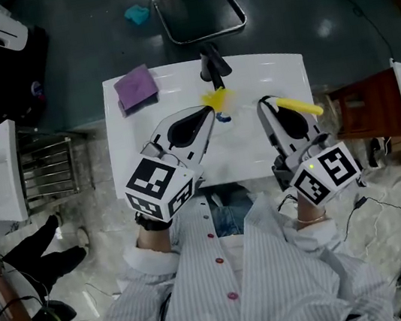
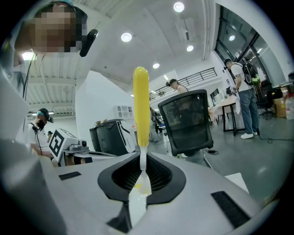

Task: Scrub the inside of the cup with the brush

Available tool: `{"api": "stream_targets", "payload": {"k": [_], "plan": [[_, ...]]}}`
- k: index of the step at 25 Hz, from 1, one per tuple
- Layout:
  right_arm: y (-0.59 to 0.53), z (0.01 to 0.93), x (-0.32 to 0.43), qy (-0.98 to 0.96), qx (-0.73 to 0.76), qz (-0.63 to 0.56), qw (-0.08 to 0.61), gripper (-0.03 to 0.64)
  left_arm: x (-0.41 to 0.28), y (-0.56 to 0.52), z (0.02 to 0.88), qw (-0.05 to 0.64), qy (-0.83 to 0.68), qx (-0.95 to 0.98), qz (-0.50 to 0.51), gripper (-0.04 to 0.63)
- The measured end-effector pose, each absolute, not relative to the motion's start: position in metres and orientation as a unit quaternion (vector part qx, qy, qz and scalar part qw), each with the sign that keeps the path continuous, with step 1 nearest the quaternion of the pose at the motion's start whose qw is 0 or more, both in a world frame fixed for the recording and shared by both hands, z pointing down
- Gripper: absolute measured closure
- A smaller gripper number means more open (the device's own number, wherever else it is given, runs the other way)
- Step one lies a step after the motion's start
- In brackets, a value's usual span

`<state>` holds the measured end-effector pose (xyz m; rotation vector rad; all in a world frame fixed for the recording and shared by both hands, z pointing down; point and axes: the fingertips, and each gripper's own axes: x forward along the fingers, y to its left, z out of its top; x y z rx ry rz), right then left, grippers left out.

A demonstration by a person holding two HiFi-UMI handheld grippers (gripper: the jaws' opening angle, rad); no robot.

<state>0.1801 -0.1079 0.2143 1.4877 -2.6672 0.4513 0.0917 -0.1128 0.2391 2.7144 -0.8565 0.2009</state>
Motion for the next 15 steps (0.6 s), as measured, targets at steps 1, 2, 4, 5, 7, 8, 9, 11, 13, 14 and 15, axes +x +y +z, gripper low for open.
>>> {"api": "stream_targets", "payload": {"k": [1,2,4,5,7,8,9,11,13,14,15], "plan": [[-0.108,0.215,0.18,-0.864,0.482,0.146,0.027,0.563,0.092,-0.113,0.24,0.144,-0.297,0.941,0.07,0.586],[-0.108,0.215,0.181,-0.864,0.482,0.147,0.027,0.563,0.092,-0.113,0.24,0.144,-0.297,0.941,0.071,0.586],[-0.109,0.217,0.181,-0.864,0.481,0.148,0.028,0.563,0.093,-0.114,0.241,0.144,-0.298,0.941,0.071,0.586],[-0.11,0.217,0.182,-0.864,0.48,0.148,0.028,0.563,0.093,-0.114,0.242,0.144,-0.298,0.941,0.071,0.586],[-0.111,0.218,0.183,-0.864,0.479,0.149,0.029,0.563,0.095,-0.116,0.243,0.145,-0.299,0.94,0.071,0.586],[-0.113,0.219,0.184,-0.865,0.479,0.15,0.028,0.563,0.096,-0.116,0.243,0.145,-0.3,0.94,0.071,0.586],[-0.113,0.219,0.184,-0.865,0.478,0.151,0.028,0.563,0.096,-0.117,0.244,0.146,-0.301,0.94,0.072,0.586],[-0.112,0.22,0.185,-0.866,0.476,0.153,0.028,0.563,0.097,-0.116,0.244,0.147,-0.302,0.939,0.072,0.586],[-0.106,0.222,0.184,-0.865,0.476,0.156,0.031,0.563,0.096,-0.11,0.245,0.151,-0.302,0.938,0.074,0.586],[-0.102,0.222,0.183,-0.865,0.476,0.158,0.032,0.563,0.095,-0.105,0.246,0.153,-0.302,0.938,0.075,0.586],[-0.098,0.223,0.182,-0.864,0.476,0.161,0.034,0.563,0.095,-0.101,0.247,0.155,-0.301,0.938,0.076,0.586]]}}
